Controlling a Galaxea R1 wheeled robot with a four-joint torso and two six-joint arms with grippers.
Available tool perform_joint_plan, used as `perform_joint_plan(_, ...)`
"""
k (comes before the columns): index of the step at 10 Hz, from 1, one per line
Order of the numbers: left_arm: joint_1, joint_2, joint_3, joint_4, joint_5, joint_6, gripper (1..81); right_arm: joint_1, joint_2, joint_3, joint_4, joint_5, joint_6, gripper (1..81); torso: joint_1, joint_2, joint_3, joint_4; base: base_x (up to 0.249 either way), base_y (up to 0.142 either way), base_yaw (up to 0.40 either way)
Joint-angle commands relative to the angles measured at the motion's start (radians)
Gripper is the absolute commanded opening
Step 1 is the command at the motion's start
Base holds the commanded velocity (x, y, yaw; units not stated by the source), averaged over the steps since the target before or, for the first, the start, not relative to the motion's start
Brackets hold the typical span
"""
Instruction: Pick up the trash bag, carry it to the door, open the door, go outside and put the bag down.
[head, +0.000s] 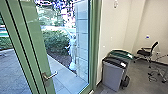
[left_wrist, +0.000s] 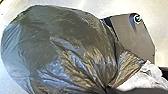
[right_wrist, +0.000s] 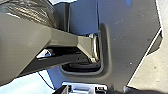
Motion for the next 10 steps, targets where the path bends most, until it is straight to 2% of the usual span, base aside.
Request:
perform_joint_plan(1,-0.063,0.001,0.000,-0.001,0.057,0.001,1.0,0.031,0.015,0.009,-0.013,-0.045,-0.006,81.1,0.000,0.000,0.000,0.000,0.125,0.000,0.000)
perform_joint_plan(10,-0.063,0.004,0.000,0.000,0.057,0.000,1.0,0.037,0.015,0.009,-0.013,-0.051,-0.006,81.1,0.000,0.000,0.000,0.000,0.124,0.000,0.000)
